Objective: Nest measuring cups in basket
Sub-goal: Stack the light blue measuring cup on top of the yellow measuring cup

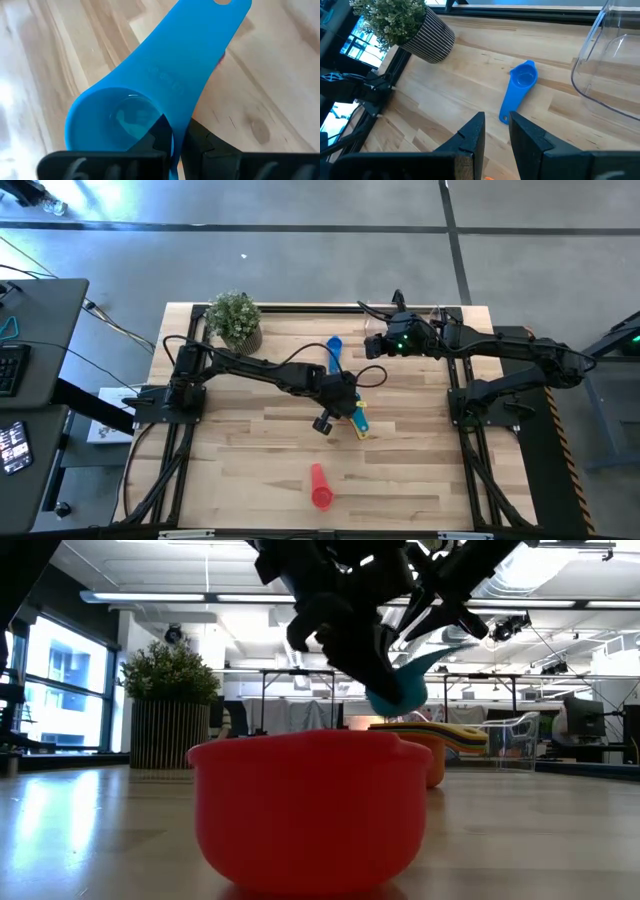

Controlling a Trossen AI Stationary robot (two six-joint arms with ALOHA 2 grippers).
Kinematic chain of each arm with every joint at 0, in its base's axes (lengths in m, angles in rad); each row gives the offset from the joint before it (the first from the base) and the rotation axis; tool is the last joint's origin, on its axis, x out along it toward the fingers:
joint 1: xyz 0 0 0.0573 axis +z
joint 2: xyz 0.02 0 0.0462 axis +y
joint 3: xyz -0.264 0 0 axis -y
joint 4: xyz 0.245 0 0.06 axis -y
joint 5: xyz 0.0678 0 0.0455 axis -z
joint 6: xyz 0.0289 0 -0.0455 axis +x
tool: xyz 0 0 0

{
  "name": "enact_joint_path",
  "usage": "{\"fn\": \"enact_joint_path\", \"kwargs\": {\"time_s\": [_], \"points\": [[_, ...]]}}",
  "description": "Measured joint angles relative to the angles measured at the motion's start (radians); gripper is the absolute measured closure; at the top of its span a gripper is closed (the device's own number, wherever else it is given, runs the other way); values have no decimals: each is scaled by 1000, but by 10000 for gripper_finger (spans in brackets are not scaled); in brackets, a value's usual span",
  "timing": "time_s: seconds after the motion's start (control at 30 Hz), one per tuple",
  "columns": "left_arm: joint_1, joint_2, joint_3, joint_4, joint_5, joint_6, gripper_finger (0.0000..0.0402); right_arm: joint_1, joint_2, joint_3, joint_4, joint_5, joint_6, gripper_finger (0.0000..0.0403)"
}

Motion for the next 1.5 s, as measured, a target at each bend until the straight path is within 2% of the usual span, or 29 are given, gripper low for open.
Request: {"fn": "enact_joint_path", "kwargs": {"time_s": [0.4,0.63,1.1,1.5], "points": [[2,32,-2,-3,34,-4,390,0,0,0,0,0,8,322],[1,29,-1,-1,22,-4,388,0,0,0,0,0,8,322],[1,28,0,-36,-4,-120,333,0,0,0,0,0,0,322],[1,7,0,-79,-12,-184,305,0,0,0,0,0,-11,322]]}}
